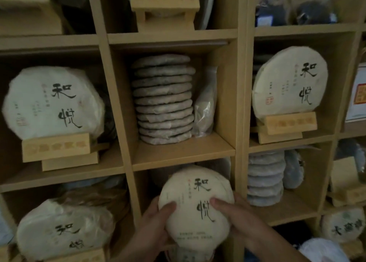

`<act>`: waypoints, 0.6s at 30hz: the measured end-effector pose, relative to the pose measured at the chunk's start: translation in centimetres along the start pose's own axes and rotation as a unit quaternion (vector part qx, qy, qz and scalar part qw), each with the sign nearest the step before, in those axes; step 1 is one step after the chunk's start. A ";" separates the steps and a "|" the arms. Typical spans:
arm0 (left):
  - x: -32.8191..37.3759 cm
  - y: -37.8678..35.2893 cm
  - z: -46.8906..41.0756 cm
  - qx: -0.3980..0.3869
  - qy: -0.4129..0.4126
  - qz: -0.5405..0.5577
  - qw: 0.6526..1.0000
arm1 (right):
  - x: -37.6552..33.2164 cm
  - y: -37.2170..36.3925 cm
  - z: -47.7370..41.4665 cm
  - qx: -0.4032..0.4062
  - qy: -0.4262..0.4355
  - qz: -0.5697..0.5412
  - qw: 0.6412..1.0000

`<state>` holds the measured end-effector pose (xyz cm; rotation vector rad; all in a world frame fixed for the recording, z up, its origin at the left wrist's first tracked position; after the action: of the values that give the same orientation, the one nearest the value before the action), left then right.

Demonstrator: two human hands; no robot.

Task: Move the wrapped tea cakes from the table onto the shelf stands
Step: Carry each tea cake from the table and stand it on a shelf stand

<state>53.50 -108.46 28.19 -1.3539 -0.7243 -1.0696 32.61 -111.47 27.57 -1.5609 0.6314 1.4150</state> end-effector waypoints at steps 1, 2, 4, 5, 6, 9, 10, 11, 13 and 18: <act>0.6 0.2 -1.0 0.000 -0.010 -0.003 1.000 | -0.5 0.3 -1.2 -0.011 0.009 0.004 1.000; 1.3 0.4 -1.9 -0.001 -0.016 -0.001 1.000 | -1.1 0.4 -2.2 -0.012 0.015 0.002 1.000; 2.5 1.2 -3.7 -0.004 -0.032 -0.017 0.999 | -1.7 0.2 -4.2 -0.004 0.022 -0.006 1.000; 2.9 1.4 -4.6 0.001 -0.045 -0.032 0.998 | -1.7 0.1 -5.3 -0.009 0.031 -0.010 0.999; 3.2 1.3 -5.4 0.020 -0.058 -0.042 0.997 | -1.8 0.1 -6.3 -0.014 0.043 -0.007 0.999; 3.1 0.2 -7.7 0.098 -0.108 -0.039 0.989 | -1.6 0.6 -9.5 -0.010 0.065 -0.020 0.998; 2.8 -0.2 -8.4 0.125 -0.108 -0.029 0.986 | -1.7 0.9 -10.4 -0.003 0.063 -0.022 0.998; 2.5 -0.2 -9.1 0.151 -0.103 -0.019 0.983 | -1.6 1.1 -11.1 0.003 0.062 -0.022 0.998; 2.2 0.0 -10.4 0.202 -0.089 -0.024 0.975 | -1.3 1.5 -12.2 0.018 0.067 -0.020 0.997; 0.9 0.8 -12.2 0.259 -0.124 -0.098 0.953 | -0.6 1.7 -12.9 0.056 0.107 0.065 0.991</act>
<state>52.51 -120.63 27.10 -0.9787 -1.2513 -0.7861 37.41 -123.59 26.73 -1.6180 0.9405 1.2928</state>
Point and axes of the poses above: each hand's wrist, its own z-axis away from the middle knuckle, its own y-axis out of the back of the hand, x = y × z, the point moved 1 cm from there along -z, towards the middle knuckle, and after that the axes turned 15 degrees about -x, right-handed, at the moved point
